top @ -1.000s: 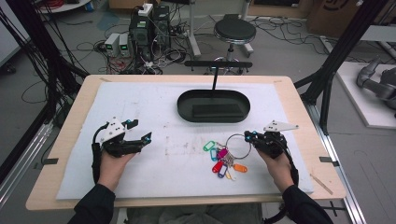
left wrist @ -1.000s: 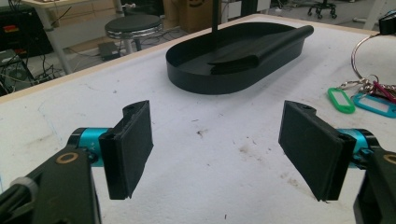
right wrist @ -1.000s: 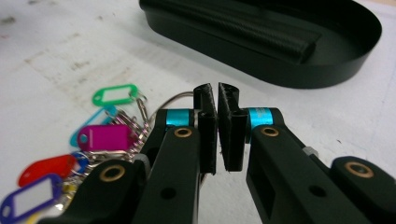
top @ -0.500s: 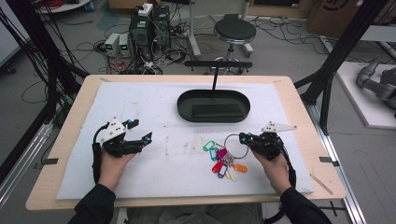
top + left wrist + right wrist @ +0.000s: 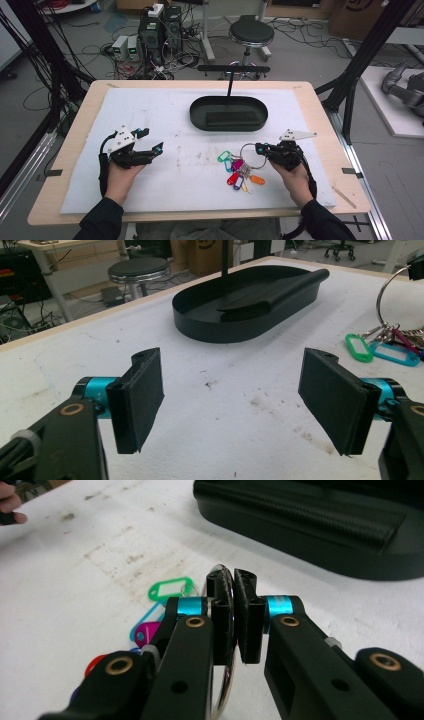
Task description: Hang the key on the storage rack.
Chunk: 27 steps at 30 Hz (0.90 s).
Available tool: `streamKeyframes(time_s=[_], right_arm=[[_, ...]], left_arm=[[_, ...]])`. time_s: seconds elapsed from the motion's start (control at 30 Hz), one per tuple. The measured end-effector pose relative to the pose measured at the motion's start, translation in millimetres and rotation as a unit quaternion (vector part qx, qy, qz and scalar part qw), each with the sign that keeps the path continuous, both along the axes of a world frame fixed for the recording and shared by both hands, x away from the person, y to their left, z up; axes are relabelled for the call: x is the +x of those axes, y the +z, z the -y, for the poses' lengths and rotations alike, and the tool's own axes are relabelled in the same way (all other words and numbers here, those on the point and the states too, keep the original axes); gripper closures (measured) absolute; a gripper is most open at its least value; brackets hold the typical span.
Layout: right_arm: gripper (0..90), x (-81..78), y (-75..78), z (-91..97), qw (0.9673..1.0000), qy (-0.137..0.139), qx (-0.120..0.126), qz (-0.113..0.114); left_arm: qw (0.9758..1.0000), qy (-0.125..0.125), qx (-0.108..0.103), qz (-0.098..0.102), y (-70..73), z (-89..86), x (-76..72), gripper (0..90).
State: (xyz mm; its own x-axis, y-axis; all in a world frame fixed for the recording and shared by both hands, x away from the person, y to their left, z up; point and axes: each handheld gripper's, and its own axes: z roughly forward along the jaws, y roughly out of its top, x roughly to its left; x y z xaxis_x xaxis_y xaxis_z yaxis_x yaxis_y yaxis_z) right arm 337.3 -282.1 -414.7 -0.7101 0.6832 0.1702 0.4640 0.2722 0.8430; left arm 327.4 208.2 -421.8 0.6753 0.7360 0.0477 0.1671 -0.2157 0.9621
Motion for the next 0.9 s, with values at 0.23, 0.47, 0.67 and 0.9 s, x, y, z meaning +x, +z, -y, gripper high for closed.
streamKeyframes(time_s=[0.23, 0.47, 0.67, 0.9], right_arm=[[87.6, 1.3, 14.1, 3.0, 0.9997, 0.012, 0.013, 0.019], [87.7, 8.2, 30.3, 6.9, 0.9987, 0.033, 0.019, 0.035], [87.7, 12.6, 44.6, 11.5, 0.9977, 0.042, 0.028, 0.045], [87.7, 16.6, 56.7, 16.2, 0.9966, 0.048, 0.035, 0.057]], left_arm=[[1.0000, -0.002, 0.001, 0.000, -0.6, -3.2, -3.3, 26.0], [1.0000, -0.001, 0.000, -0.001, -1.3, -7.0, -4.9, 26.0], [1.0000, 0.000, -0.002, -0.002, -1.9, -8.6, -6.3, 26.0], [1.0000, 0.001, -0.005, -0.001, -1.9, -11.0, -7.4, 26.0]])
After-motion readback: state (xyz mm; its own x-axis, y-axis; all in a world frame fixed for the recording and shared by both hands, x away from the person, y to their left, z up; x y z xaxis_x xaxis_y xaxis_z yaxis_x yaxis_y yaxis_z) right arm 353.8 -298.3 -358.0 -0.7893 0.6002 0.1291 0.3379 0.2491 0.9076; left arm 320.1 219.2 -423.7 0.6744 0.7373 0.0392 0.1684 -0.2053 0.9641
